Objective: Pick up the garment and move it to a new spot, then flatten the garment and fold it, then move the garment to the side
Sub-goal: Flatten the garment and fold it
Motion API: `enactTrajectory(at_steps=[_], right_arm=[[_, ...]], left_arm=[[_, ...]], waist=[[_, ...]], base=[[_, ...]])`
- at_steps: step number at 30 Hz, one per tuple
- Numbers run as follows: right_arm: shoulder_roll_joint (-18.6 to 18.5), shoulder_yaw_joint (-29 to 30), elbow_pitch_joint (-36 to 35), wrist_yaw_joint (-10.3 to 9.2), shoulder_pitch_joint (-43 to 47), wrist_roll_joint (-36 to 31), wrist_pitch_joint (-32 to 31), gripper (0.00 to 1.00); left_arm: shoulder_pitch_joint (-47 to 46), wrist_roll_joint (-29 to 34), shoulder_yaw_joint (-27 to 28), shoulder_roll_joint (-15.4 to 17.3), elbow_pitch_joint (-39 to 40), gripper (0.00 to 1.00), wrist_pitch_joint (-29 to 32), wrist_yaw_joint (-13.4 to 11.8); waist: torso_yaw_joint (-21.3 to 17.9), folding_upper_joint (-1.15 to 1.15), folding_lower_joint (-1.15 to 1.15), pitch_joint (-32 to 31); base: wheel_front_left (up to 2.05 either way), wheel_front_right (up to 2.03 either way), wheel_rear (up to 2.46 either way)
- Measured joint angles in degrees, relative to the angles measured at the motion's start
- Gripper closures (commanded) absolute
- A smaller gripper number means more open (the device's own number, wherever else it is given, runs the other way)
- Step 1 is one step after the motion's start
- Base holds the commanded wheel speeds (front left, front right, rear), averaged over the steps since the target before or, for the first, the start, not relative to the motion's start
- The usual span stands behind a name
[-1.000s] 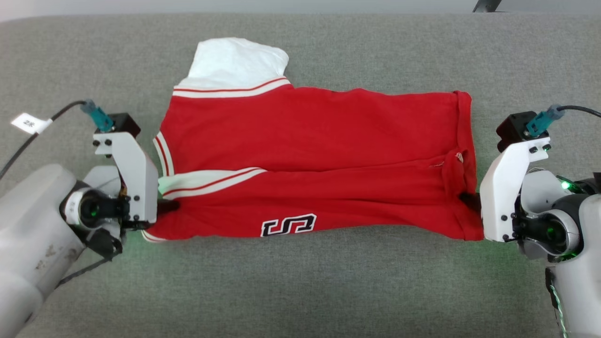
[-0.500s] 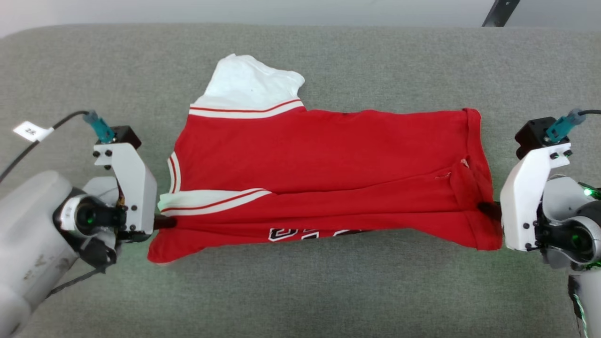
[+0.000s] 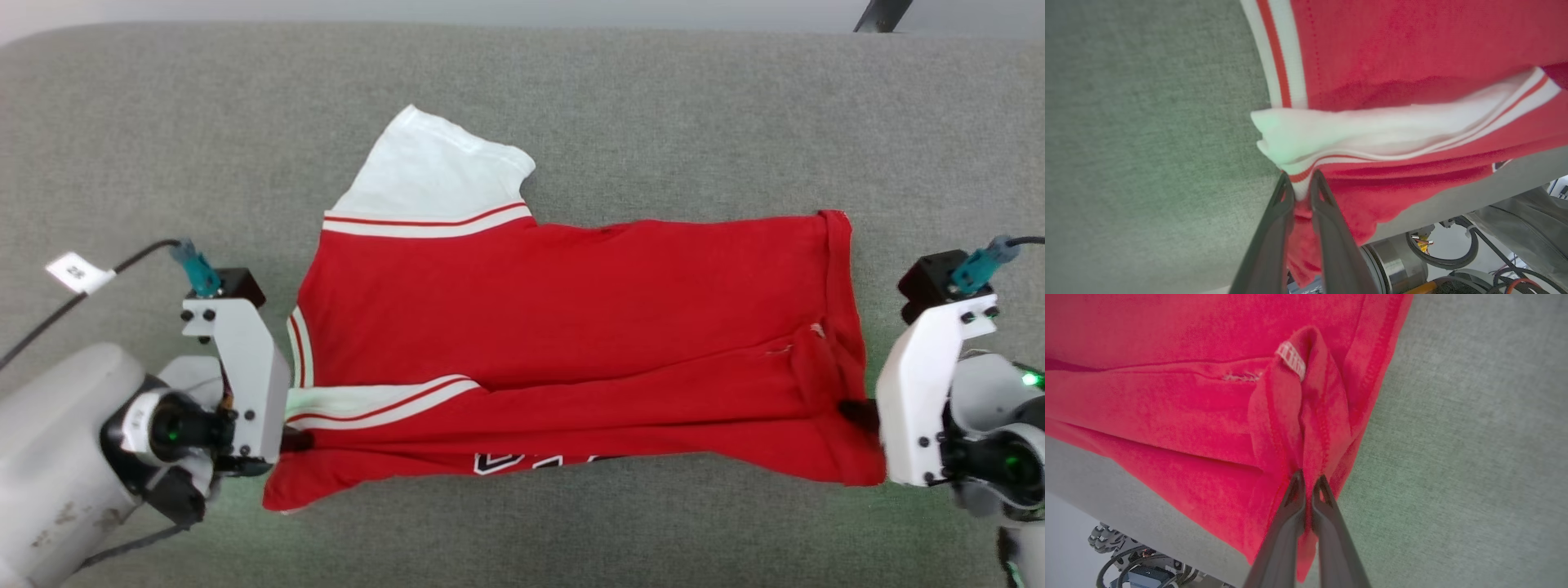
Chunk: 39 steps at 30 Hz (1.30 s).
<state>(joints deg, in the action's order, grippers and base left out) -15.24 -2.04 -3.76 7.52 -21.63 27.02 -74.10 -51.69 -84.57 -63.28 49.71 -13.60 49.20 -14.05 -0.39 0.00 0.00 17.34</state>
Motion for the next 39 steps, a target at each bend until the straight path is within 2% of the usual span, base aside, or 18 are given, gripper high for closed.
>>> enactTrajectory(at_steps=[2,6,7,9,11,17,19,20,21,26,32,36,37,39], right_arm=[[1.10,-0.16,1.13,0.00,-0.01,-0.74,1.25,1.00],[2.70,-0.67,5.02,0.00,-0.26,-2.25,4.14,1.00],[2.96,-0.94,5.95,0.00,-0.50,-2.55,4.89,1.00],[3.34,-1.46,7.94,0.00,-1.42,-3.03,6.13,1.00],[3.48,-2.14,9.80,0.00,-2.27,-3.79,6.95,1.00],[3.39,-3.78,13.51,0.00,-4.03,-4.00,8.54,1.00],[3.33,-4.01,14.48,0.00,-4.49,-4.00,8.88,1.00],[3.27,-4.10,14.81,0.00,-4.57,-3.99,9.04,1.00],[3.21,-4.12,15.13,0.00,-4.64,-3.98,9.10,1.00],[3.14,-4.16,16.47,0.02,-4.91,-3.80,9.65,1.00],[3.02,-3.79,18.00,0.02,-5.00,-3.79,10.16,1.00],[3.07,-3.56,19.36,0.02,-5.10,-3.82,10.63,1.00],[3.08,-3.55,19.76,0.02,-5.14,-3.90,10.81,0.96],[3.23,-3.46,20.64,0.02,-5.39,-4.08,11.33,0.52]], left_arm=[[0.41,0.16,-0.13,-0.67,-0.79,1.00,-0.93,0.04],[0.49,2.20,-0.88,-2.40,-3.91,1.00,-2.93,2.04],[0.48,2.57,-1.00,-3.03,-4.74,0.94,-3.32,2.49],[0.43,2.90,-1.16,-4.24,-6.79,0.91,-3.59,3.14],[0.30,2.91,-1.48,-5.12,-8.57,0.93,-3.47,3.88],[-0.23,2.76,-1.85,-6.90,-12.13,0.84,-2.49,5.26],[-0.70,2.76,-1.94,-7.24,-12.70,0.67,-1.97,5.32],[-0.90,2.89,-1.97,-7.31,-12.73,0.43,-1.96,5.34],[-1.07,3.05,-2.00,-7.30,-12.74,0.00,-1.96,5.47],[-3.42,3.67,-1.52,-6.44,-11.31,0.00,-1.48,4.98],[-4.81,4.55,-0.52,-3.20,-8.02,0.00,-1.68,3.65],[-4.74,4.64,0.53,-2.36,-5.84,0.00,-3.48,2.99],[-4.61,4.69,0.57,-2.21,-5.37,0.00,-4.01,2.94],[-4.04,4.92,0.79,-1.98,-4.68,0.00,-5.44,2.90]], waist=[[-0.19,0.00,0.00,0.30],[-0.73,0.00,0.00,0.75],[-0.83,0.00,0.00,0.83],[-1.00,0.00,0.00,0.94],[-1.19,0.00,0.00,1.00],[-1.38,0.00,0.00,0.81],[-1.31,0.00,0.00,0.57],[-1.25,0.00,0.00,0.44],[-1.17,0.00,0.00,0.30],[-0.73,0.00,0.00,-0.52],[-0.01,0.00,0.00,-1.32],[0.35,0.00,0.00,-2.01],[0.42,0.00,0.00,-2.22],[0.52,0.00,0.00,-2.71]], base=[[0.00,0.00,0.00],[0.00,0.00,0.00],[0.00,0.00,0.00],[0.00,0.00,0.00],[0.00,0.00,0.00],[0.00,0.00,0.00],[0.00,0.00,0.00],[0.00,0.00,0.00],[0.00,0.00,0.00],[0.00,0.00,0.00],[0.00,0.00,0.00],[0.00,0.00,0.00],[0.00,0.00,0.00],[0.00,0.00,0.00]])
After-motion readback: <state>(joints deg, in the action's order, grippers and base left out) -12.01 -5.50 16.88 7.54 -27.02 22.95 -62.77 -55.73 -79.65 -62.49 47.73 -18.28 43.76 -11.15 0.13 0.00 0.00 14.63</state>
